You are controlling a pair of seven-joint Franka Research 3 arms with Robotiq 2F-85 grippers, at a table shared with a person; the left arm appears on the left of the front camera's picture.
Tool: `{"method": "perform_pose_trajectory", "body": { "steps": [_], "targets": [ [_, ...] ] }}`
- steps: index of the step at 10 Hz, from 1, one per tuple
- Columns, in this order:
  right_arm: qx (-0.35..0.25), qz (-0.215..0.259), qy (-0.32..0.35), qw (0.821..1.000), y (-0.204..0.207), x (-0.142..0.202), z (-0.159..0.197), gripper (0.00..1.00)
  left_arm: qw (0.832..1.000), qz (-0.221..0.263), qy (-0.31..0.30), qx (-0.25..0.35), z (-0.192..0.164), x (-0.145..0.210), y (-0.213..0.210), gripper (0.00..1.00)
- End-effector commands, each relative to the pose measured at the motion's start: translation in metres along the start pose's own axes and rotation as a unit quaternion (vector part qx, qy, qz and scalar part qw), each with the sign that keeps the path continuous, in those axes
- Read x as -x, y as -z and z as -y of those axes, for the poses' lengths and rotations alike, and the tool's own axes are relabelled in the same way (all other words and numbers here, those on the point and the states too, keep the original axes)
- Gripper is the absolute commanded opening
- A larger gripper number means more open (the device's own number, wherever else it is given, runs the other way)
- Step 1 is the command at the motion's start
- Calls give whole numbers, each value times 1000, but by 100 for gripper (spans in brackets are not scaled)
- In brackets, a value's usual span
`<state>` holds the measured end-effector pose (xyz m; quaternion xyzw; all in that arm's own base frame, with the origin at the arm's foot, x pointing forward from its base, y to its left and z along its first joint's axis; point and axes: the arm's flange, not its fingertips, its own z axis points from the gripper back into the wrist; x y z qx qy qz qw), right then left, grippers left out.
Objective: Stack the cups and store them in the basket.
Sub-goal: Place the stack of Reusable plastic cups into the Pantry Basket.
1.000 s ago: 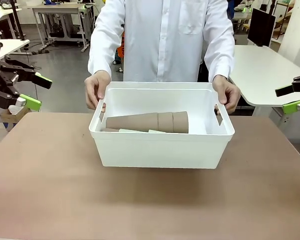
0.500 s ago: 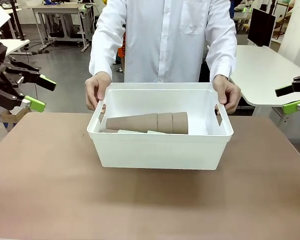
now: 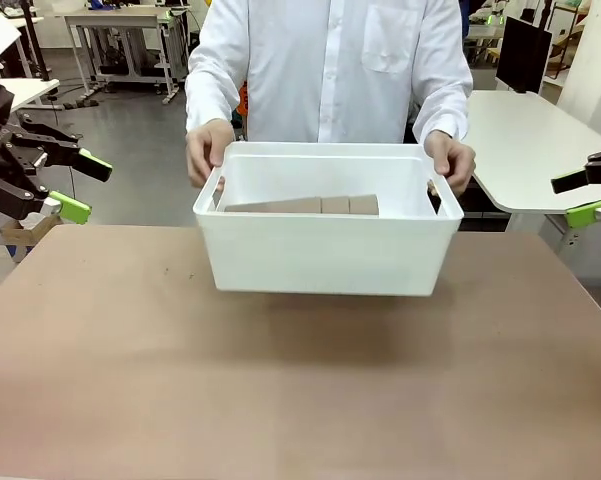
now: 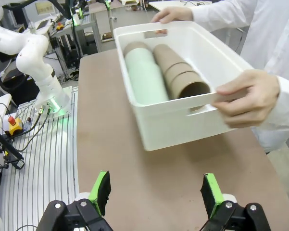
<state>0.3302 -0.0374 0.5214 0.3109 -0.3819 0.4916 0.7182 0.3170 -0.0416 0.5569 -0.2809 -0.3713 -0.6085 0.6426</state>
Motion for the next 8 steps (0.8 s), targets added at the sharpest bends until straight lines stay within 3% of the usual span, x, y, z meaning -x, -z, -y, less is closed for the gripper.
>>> {"method": "perform_pose_trajectory", "body": {
  "steps": [1, 8],
  "targets": [
    [0, 12, -3, 1000, 0, -3, 1, 100, 1000, 7, -1, 1, -1, -3, -1, 100],
    [0, 12, -3, 1000, 0, -3, 1, 100, 1000, 7, -1, 1, -1, -3, -1, 100]
  ]
}}
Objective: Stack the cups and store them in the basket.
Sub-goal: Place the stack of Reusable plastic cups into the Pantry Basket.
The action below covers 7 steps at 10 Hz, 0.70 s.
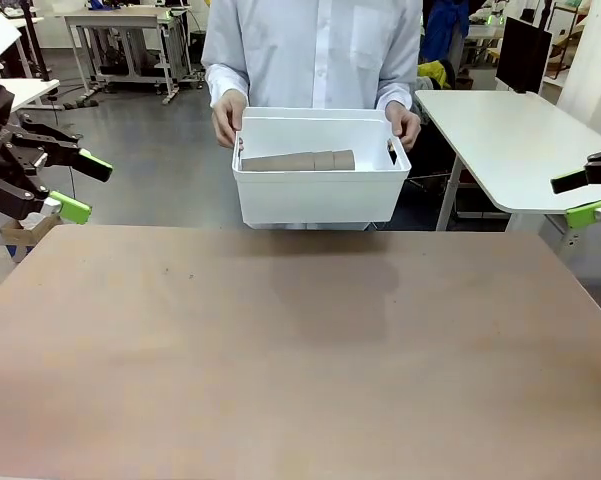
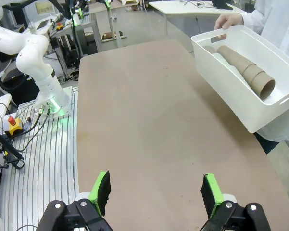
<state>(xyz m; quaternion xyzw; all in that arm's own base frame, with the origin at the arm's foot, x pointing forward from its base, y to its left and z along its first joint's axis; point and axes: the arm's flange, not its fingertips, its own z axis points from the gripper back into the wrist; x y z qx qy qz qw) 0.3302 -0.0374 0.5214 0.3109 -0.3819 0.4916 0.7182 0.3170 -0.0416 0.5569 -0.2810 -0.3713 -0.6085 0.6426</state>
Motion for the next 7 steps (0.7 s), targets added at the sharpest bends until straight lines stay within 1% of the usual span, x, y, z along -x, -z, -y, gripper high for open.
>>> {"method": "perform_pose_trajectory", "body": {
  "steps": [1, 7],
  "targets": [
    [0, 12, -3, 1000, 0, -3, 1, 100, 1000, 7, -1, 1, -1, -3, -1, 100],
    [0, 12, -3, 1000, 0, -3, 1, 100, 1000, 7, -1, 1, -1, -3, -1, 100]
  ]
}}
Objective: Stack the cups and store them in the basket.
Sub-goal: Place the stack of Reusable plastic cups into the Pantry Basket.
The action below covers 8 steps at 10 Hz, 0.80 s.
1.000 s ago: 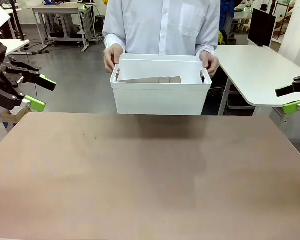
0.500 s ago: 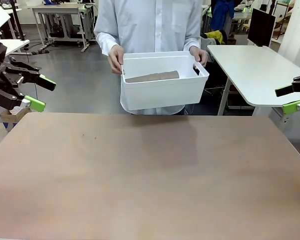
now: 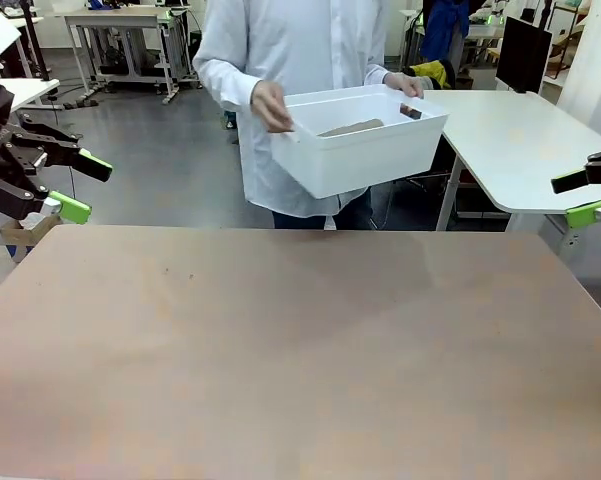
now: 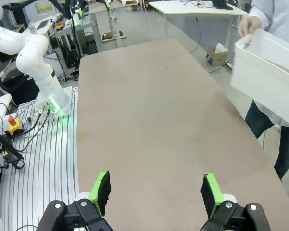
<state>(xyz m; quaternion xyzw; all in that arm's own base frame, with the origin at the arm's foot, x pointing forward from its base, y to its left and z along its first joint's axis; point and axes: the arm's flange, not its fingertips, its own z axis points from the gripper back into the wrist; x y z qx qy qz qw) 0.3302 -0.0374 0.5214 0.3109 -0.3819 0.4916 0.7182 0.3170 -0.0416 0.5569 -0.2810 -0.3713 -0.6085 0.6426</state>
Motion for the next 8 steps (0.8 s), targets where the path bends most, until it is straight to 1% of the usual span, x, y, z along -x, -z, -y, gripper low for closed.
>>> {"method": "perform_pose_trajectory", "body": {
  "steps": [1, 8],
  "targets": [
    [0, 12, -3, 1000, 0, -3, 1, 100, 1000, 7, -1, 1, -1, -3, -1, 100],
    [0, 12, -3, 1000, 0, -3, 1, 100, 1000, 7, -1, 1, -1, -3, -1, 100]
  ]
}}
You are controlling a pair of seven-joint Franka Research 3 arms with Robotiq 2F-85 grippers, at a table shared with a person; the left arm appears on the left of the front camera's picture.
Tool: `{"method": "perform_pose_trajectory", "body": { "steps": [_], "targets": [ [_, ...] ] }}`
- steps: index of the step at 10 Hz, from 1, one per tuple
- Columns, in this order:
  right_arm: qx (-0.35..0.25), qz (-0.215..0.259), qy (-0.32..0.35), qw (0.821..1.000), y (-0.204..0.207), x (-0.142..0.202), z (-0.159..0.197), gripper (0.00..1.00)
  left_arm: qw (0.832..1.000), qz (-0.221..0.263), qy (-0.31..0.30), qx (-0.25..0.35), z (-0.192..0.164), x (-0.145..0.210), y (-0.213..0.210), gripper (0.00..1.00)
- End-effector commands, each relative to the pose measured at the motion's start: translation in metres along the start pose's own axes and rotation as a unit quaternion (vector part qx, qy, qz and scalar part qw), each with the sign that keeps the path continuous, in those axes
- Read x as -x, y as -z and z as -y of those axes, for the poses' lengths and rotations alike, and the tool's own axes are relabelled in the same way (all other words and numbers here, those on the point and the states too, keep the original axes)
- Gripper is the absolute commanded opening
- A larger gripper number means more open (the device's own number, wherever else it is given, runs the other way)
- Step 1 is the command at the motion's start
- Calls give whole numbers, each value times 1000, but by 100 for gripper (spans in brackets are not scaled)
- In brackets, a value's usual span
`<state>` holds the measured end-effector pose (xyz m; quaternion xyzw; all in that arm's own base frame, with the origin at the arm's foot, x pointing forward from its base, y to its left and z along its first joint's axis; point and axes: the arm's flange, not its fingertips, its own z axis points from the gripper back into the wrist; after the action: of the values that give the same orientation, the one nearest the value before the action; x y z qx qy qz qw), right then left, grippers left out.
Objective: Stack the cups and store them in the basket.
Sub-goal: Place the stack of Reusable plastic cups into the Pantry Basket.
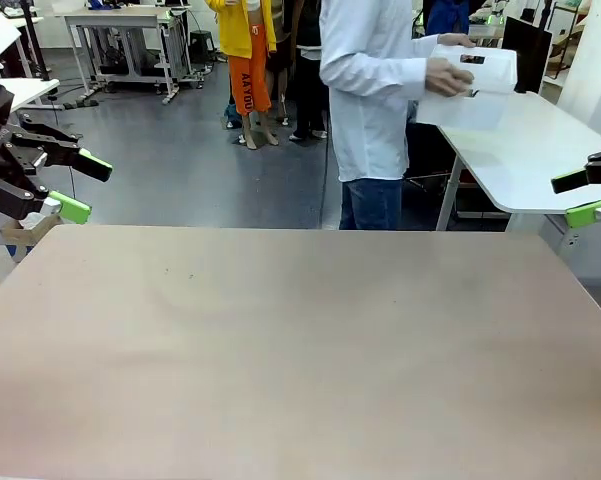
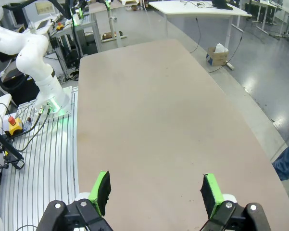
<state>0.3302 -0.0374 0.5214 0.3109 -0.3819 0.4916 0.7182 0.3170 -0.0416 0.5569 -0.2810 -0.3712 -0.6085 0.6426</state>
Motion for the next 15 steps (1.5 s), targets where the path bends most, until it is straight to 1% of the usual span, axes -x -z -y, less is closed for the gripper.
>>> {"method": "perform_pose_trajectory", "body": {
  "steps": [1, 15],
  "targets": [
    [0, 12, -3, 1000, 0, -3, 1, 100, 1000, 7, -1, 1, -1, -3, -1, 100],
    [0, 12, -3, 1000, 0, -3, 1, 100, 1000, 7, -1, 1, -1, -3, -1, 100]
  ]
}}
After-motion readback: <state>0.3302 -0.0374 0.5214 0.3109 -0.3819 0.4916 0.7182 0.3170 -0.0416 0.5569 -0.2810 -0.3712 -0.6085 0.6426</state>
